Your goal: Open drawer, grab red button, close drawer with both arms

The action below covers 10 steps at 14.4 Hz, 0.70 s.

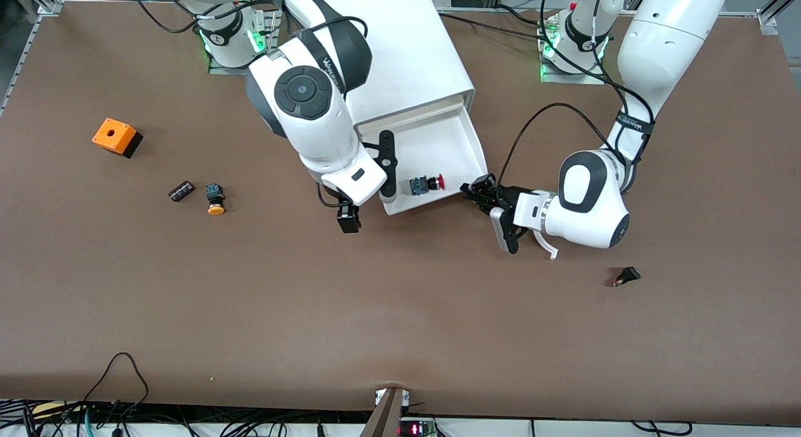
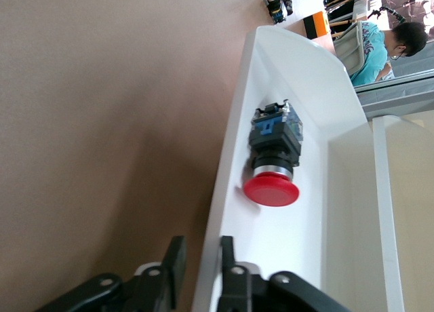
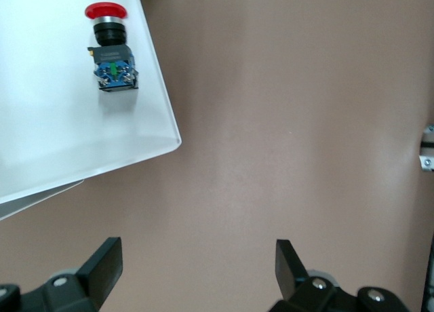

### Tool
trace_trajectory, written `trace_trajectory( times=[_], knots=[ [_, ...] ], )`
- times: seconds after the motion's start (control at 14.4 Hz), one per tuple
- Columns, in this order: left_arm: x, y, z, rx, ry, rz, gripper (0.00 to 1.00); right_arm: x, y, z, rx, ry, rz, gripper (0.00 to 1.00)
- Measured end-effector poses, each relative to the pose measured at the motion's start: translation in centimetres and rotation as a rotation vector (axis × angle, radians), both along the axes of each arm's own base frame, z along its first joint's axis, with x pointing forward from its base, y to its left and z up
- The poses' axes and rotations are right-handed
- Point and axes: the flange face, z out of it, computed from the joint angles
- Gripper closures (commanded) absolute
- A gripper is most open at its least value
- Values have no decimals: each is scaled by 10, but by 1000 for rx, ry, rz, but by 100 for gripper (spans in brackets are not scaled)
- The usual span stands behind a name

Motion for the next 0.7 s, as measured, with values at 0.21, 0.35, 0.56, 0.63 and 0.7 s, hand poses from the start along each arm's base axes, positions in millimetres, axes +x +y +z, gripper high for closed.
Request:
trace_trajectory(
  times=[0.21,0.35,0.56,0.63,0.7],
  knots=[
    [7,4,8,-2,-11,12,0,-8,14,-11,-10,11,50,0],
    [14,9,20,9,-26,-4,0,-22,34,-23,-19,24,84,0],
    [32,31,53,99,-18,-34,0,-44,63,-44,-37,45,133,0],
    [38,37,68,138,-4,-41,0,-48,68,-49,-41,50,142,0],
    [43,43,84,185,1,-50,0,-50,71,-53,-44,52,146,0]
  ],
)
